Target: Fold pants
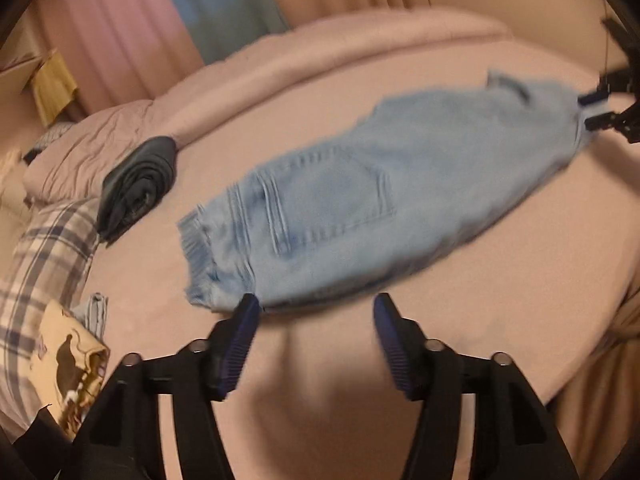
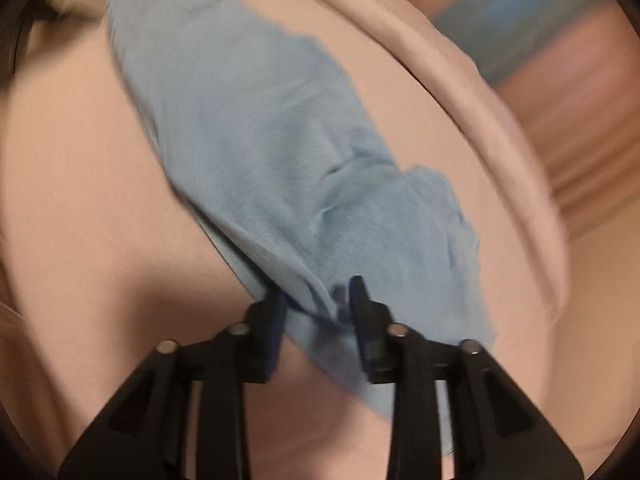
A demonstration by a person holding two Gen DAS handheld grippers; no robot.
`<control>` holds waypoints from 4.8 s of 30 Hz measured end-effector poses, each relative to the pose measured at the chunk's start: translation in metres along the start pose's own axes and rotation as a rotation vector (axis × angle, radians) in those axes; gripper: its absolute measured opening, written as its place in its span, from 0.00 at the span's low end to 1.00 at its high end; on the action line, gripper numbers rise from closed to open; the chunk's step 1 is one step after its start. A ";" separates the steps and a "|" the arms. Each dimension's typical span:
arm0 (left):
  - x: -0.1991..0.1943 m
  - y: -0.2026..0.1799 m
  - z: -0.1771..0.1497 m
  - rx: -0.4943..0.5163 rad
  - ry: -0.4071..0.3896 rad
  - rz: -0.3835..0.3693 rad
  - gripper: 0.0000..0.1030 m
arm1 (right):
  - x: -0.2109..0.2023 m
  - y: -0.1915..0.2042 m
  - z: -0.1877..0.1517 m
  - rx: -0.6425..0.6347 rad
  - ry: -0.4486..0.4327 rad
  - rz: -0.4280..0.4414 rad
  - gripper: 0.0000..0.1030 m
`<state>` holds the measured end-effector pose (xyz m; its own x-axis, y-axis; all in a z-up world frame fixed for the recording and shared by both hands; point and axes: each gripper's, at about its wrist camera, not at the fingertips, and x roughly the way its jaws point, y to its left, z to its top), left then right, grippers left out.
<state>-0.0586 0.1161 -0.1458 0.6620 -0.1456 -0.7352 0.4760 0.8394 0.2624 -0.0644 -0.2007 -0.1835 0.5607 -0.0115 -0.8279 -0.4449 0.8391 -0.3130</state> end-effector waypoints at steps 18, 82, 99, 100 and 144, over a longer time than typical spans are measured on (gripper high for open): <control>0.066 -0.109 0.125 -0.107 -0.034 -0.344 0.63 | 0.010 -0.257 -0.158 1.220 0.038 0.173 0.47; 0.106 -0.122 0.171 -0.018 0.057 -0.252 0.65 | -0.039 -0.177 -0.041 0.377 -0.002 0.033 0.36; 0.124 -0.147 0.173 0.001 0.115 -0.290 0.64 | 0.058 -0.180 0.008 -0.074 0.275 0.213 0.07; 0.124 -0.148 0.175 0.000 0.115 -0.291 0.65 | 0.054 -0.178 0.003 -0.081 0.264 0.194 0.06; -0.001 0.092 -0.031 -0.903 -0.017 -0.095 0.74 | -0.080 -0.187 -0.144 1.075 -0.057 0.031 0.15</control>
<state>-0.0331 0.2099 -0.1405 0.6548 -0.2368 -0.7178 -0.1013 0.9136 -0.3938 -0.1266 -0.4354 -0.1259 0.6035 0.0199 -0.7971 0.3721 0.8771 0.3036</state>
